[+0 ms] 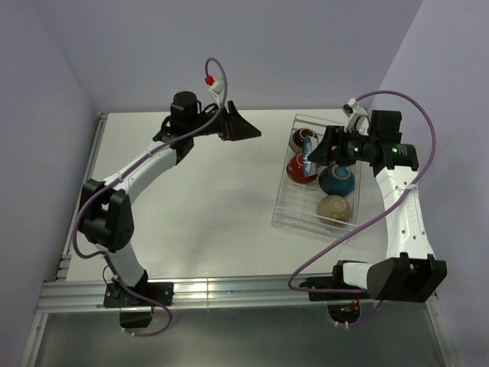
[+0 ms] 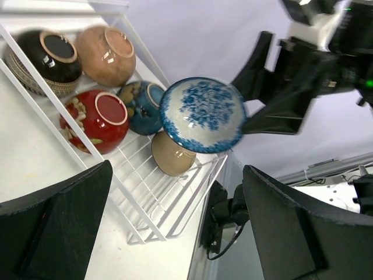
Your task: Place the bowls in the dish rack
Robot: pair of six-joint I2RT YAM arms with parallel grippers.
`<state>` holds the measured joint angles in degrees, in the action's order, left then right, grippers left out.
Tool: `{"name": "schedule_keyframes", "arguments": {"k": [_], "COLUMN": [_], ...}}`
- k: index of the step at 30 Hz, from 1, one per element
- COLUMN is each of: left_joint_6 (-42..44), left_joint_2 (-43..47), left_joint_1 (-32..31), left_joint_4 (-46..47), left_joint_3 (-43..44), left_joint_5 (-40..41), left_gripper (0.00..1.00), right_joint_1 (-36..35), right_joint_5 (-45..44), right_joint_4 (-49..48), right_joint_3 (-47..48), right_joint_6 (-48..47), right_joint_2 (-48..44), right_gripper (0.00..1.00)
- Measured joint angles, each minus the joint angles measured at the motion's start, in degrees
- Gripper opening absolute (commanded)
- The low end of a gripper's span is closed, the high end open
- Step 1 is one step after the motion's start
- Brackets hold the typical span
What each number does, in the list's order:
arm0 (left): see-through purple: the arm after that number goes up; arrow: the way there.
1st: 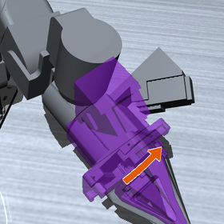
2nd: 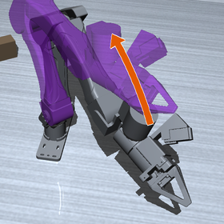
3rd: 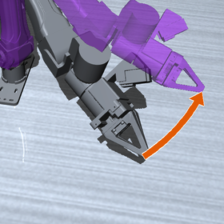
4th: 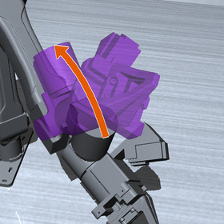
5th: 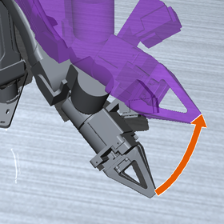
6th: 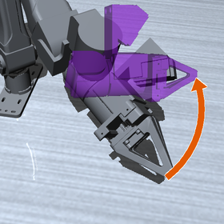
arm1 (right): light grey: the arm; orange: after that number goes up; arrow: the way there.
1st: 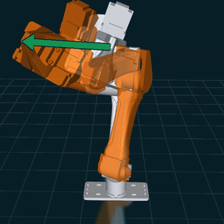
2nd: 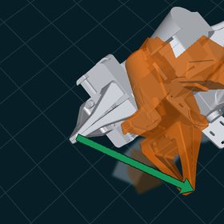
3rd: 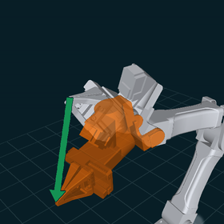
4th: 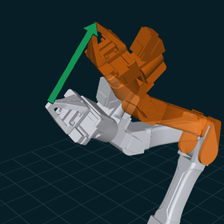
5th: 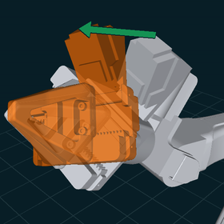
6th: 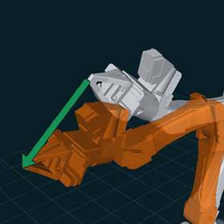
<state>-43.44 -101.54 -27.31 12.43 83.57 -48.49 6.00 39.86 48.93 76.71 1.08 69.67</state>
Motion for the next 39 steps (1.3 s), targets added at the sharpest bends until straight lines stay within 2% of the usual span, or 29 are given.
{"name": "schedule_keyframes", "arguments": {"k": [8,19,29,39], "left_joint_6": [2.1,0.2,0.3,1.3], "left_joint_2": [8.1,10.3,11.4,11.8], "left_joint_1": [4.2,8.2,9.1,9.5], "left_joint_4": [-1.3,-1.2,-1.5,-4.2], "left_joint_3": [-2.8,-6.5,-6.5,-6.5], "left_joint_5": [-2.1,-3.4,-4.4,-4.7], "left_gripper": [0.99,1.00,1.00,0.99], "right_joint_1": [-3.2,-8.4,-15.3,-18.9], "right_joint_5": [-4.4,-9.7,-17.4,-25.2], "right_joint_4": [8.3,17.1,18.7,16.2], "right_joint_3": [4.9,9.5,9.5,8.9], "right_joint_6": [-15.6,-33.2,-41.2,-45.7], "right_joint_2": [6.2,14.6,16.4,18.0], "right_gripper": [0.00,0.00,0.00,0.00]}}
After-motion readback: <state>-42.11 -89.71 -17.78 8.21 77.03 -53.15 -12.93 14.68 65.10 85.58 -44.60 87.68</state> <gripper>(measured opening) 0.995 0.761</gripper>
